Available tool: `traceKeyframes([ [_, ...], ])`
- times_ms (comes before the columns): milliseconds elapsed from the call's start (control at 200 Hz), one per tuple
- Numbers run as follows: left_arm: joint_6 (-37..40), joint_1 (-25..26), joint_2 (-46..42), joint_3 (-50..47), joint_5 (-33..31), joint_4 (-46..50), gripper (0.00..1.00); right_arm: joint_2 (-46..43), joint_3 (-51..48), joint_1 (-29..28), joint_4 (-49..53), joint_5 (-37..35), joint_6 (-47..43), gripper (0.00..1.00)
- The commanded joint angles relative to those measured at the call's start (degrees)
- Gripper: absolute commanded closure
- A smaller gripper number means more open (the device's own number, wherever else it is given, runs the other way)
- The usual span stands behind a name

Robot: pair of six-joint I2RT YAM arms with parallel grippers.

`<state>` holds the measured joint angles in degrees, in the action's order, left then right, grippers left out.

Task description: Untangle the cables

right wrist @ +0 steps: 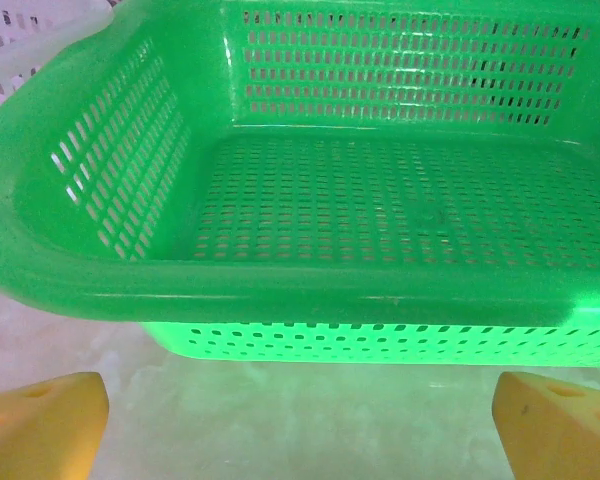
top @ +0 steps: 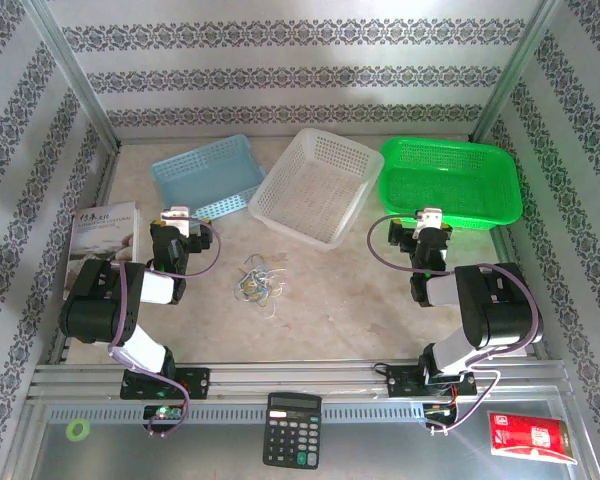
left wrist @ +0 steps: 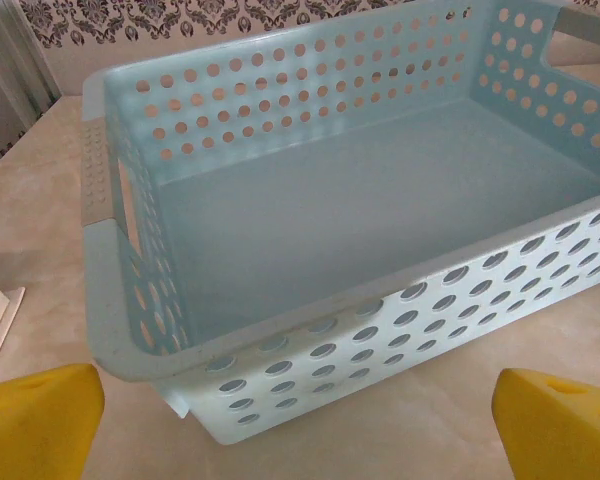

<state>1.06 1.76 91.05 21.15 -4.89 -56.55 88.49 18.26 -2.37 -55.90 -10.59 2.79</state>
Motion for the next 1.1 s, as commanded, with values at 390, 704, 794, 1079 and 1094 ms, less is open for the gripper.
traceKeyframes([
  [390,-0.9,-0.4,0.3,0.4,0.7,0.7,0.00,-0.6,1.1,0.0,-0.6,1.7,-0.3,0.02],
  [704,-1.1,-0.5,0.3,0.4,0.3,0.7,0.00,-0.6,1.1,0.0,-0.5,1.9,-0.2,0.02],
  [794,-2.7,-0.5,0.4,-0.4,-4.3,-0.7,0.00,-0.6,1.1,0.1,-0.5,2.0,-0.2,0.02],
  [1079,-2.8,-0.5,0.3,-0.7,-4.4,-1.5,0.00,-0.7,1.1,0.4,-0.6,2.4,0.1,0.02],
  [1094,-2.7,-0.5,0.1,-1.0,-4.3,-1.8,0.00,-0.8,1.1,0.5,-0.7,2.1,0.1,0.01],
])
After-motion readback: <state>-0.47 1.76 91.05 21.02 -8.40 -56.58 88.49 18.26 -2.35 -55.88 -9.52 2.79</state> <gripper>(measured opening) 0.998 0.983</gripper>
